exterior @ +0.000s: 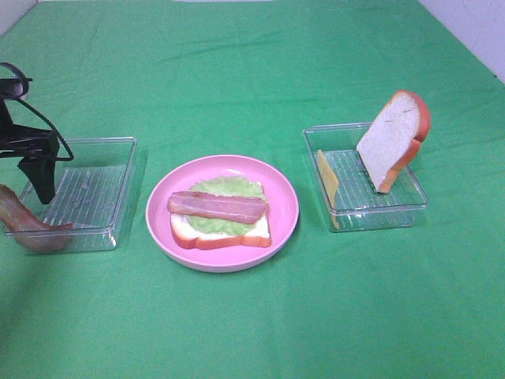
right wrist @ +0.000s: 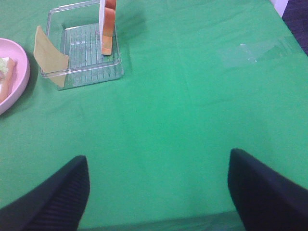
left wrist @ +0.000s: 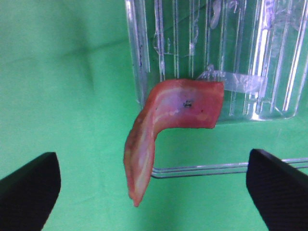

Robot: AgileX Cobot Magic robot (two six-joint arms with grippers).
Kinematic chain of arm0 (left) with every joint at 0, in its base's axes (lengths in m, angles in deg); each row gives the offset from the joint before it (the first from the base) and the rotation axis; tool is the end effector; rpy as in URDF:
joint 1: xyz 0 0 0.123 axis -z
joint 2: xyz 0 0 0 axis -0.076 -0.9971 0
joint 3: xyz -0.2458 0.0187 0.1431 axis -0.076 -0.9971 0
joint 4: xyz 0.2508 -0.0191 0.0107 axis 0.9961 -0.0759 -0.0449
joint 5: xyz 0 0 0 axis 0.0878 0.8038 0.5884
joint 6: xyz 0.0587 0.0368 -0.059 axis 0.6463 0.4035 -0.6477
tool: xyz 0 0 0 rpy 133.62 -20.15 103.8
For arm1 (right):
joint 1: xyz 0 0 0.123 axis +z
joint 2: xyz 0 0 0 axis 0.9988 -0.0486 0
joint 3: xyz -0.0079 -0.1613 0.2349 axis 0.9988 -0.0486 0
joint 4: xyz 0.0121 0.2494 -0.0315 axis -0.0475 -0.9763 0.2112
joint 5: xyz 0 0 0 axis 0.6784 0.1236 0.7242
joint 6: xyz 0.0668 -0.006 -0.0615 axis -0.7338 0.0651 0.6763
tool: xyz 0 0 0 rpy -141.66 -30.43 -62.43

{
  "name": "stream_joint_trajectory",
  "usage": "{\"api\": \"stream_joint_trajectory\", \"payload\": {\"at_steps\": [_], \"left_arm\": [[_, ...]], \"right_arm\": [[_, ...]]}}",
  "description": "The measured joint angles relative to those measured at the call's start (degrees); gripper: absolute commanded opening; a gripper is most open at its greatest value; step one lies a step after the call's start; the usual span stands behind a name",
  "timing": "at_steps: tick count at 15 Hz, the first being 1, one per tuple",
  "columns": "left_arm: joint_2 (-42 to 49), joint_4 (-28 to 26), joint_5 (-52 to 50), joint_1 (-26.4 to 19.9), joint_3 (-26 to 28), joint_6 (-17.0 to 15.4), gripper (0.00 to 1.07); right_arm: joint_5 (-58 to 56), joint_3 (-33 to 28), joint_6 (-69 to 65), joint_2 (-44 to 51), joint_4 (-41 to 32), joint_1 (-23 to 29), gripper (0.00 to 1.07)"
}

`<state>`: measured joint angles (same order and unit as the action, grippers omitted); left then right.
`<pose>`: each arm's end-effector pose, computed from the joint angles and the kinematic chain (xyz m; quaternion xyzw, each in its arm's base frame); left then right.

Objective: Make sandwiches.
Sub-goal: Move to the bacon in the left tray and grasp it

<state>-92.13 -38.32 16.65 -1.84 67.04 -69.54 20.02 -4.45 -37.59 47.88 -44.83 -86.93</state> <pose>0.3770 -0.0198 0.1764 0.0145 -0.9990 0.0157 0.0388 -0.0026 -0.0042 0.2611 0.0348 0.8744 -0.0049 0.4839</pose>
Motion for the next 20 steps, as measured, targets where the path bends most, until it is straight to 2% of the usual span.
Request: {"api": "stream_joint_trajectory", "payload": {"at_steps": [4, 5, 8, 14, 15, 16, 19, 20], "left_arm": [[-1.83, 0.0, 0.06, 0.0, 0.0, 0.11, 0.94], [-1.83, 0.0, 0.06, 0.0, 0.0, 0.17, 0.89], [-1.83, 0.0, 0.06, 0.0, 0.0, 0.23, 0.61], [-1.83, 0.0, 0.11, 0.0, 0.0, 0.0, 0.58], [-1.83, 0.0, 0.23, 0.0, 0.0, -0.17, 0.54], [-1.83, 0.0, 0.46, 0.0, 0.0, -0.29, 0.47], [-1.83, 1.32, 1.89, 0.0, 0.0, -0.46, 0.0], [-1.83, 1.43, 1.95, 0.0, 0.0, -0.46, 0.0]], "right_arm": [[0.0, 0.0, 0.0, 0.0, 0.0, 0.0, 0.77], [0.0, 0.0, 0.0, 0.0, 0.0, 0.0, 0.77], [0.0, 0.0, 0.0, 0.0, 0.0, 0.0, 0.77], [0.0, 0.0, 0.0, 0.0, 0.0, 0.0, 0.77], [0.0, 0.0, 0.0, 0.0, 0.0, 0.0, 0.77], [0.0, 0.0, 0.0, 0.0, 0.0, 0.0, 0.77], [0.0, 0.0, 0.0, 0.0, 0.0, 0.0, 0.77], [0.0, 0.0, 0.0, 0.0, 0.0, 0.0, 0.77]]}}
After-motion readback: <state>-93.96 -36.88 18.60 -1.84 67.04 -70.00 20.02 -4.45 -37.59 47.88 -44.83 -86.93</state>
